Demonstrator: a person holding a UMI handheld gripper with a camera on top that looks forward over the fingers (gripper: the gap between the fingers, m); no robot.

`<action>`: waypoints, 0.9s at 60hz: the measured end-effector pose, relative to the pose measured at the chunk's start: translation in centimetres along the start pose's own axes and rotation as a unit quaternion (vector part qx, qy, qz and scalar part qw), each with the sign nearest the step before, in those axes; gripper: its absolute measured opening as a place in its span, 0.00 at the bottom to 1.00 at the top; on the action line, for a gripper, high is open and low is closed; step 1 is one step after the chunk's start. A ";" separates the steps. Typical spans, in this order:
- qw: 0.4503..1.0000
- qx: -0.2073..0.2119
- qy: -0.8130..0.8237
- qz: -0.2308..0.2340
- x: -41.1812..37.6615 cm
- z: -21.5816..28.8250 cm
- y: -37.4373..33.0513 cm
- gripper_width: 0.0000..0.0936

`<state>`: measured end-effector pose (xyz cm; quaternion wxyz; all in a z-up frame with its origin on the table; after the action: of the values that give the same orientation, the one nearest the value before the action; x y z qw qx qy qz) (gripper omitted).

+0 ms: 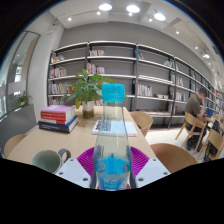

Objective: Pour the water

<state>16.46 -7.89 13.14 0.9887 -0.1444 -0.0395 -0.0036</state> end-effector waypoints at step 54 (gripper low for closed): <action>0.981 -0.189 0.045 -0.025 -4.6 -6.7 -13.2 0.88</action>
<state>12.16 -22.46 10.18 0.9441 -0.3269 0.0028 -0.0427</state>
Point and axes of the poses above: the point between the fingertips, and its own axes, seen from behind it with the camera up: x to the right, z up, y forward, the way the camera looks, the point moved 9 cm from there along -y, backward, against the way the camera looks, and after that the axes turned 2 degrees about -y, right-handed, at the moved point
